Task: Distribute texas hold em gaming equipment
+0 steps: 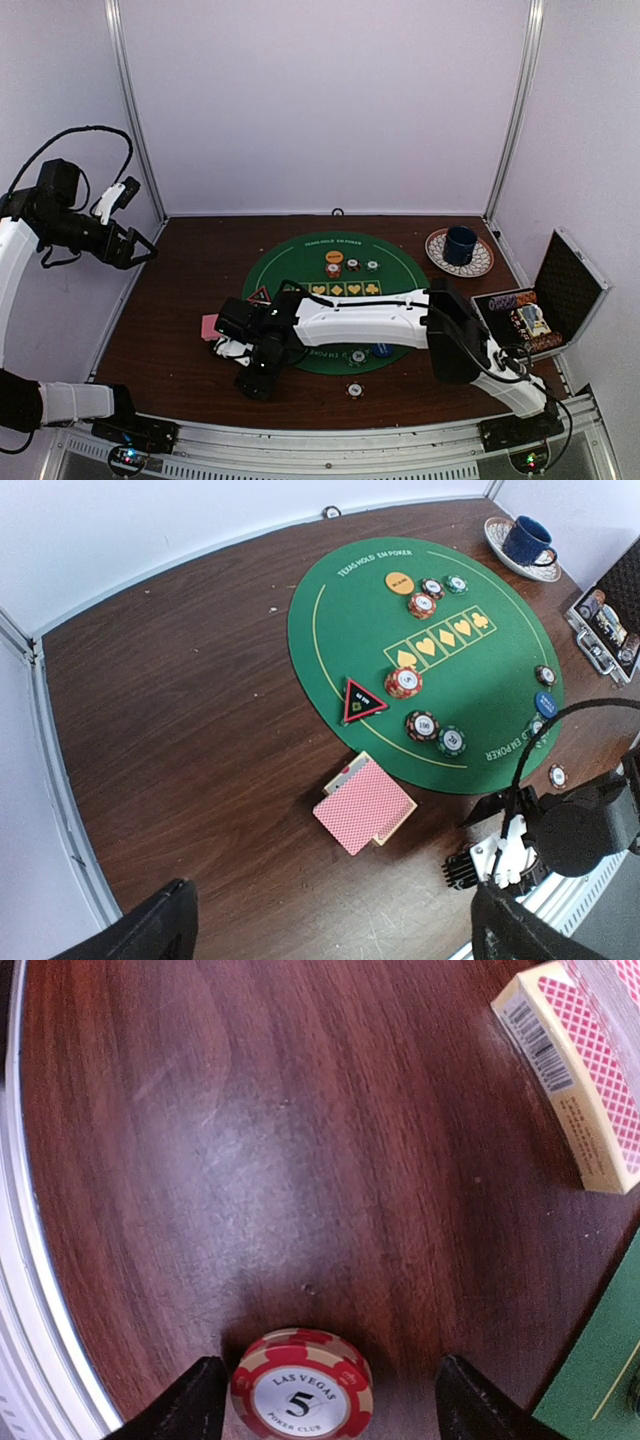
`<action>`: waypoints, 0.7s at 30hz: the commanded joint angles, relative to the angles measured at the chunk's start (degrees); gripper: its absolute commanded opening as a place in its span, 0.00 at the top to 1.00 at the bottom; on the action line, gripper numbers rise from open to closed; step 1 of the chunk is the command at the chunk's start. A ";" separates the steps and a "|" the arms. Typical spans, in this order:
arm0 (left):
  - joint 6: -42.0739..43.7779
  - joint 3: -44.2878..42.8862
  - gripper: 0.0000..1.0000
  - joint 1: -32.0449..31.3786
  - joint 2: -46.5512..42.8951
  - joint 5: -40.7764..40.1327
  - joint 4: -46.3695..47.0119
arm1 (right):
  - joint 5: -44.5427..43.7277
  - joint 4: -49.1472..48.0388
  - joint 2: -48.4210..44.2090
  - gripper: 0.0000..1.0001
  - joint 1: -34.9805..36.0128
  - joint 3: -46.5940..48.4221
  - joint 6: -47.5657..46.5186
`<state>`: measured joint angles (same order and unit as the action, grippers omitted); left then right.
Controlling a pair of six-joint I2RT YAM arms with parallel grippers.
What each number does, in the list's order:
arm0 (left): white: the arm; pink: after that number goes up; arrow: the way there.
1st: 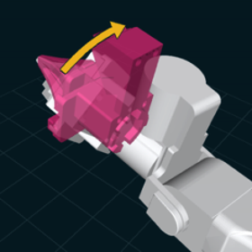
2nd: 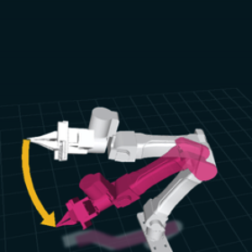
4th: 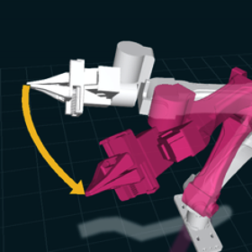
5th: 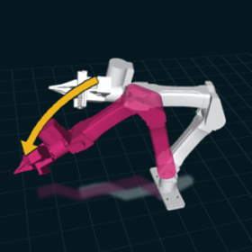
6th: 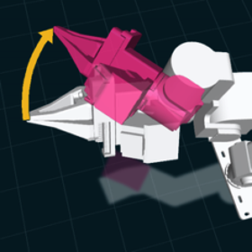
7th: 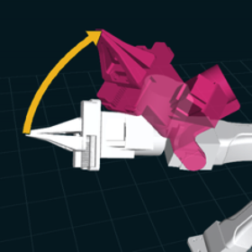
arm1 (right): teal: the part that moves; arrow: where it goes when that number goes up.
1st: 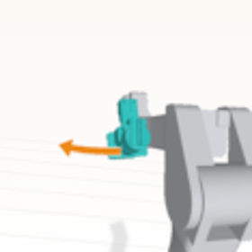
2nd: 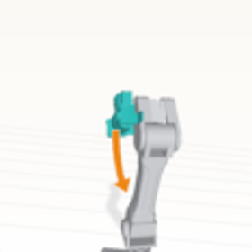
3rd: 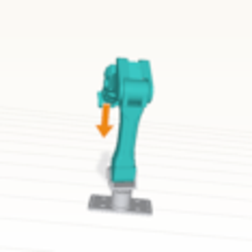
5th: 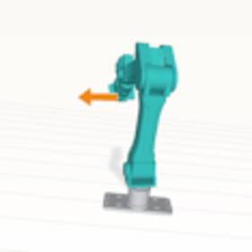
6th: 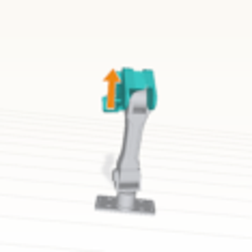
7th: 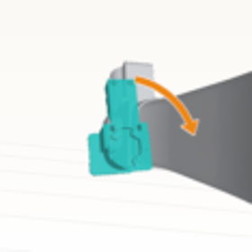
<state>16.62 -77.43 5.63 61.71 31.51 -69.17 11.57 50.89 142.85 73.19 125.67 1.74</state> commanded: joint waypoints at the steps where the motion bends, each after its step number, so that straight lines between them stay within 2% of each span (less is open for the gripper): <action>1: 0.34 -1.67 0.02 0.13 -0.42 0.49 -0.36 | -0.55 2.16 1.45 0.27 0.73 1.25 -0.82; 15: 0.43 -1.32 0.03 0.09 -0.38 0.50 -0.40 | -1.61 1.97 -1.30 0.60 0.75 1.63 -0.88; 21: 0.51 -1.24 0.03 0.14 -0.30 0.46 -0.36 | -1.62 1.94 -3.22 0.70 0.65 2.30 -0.52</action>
<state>16.62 -77.54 5.63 61.71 31.51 -69.19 10.87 52.21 142.87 73.63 126.19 1.37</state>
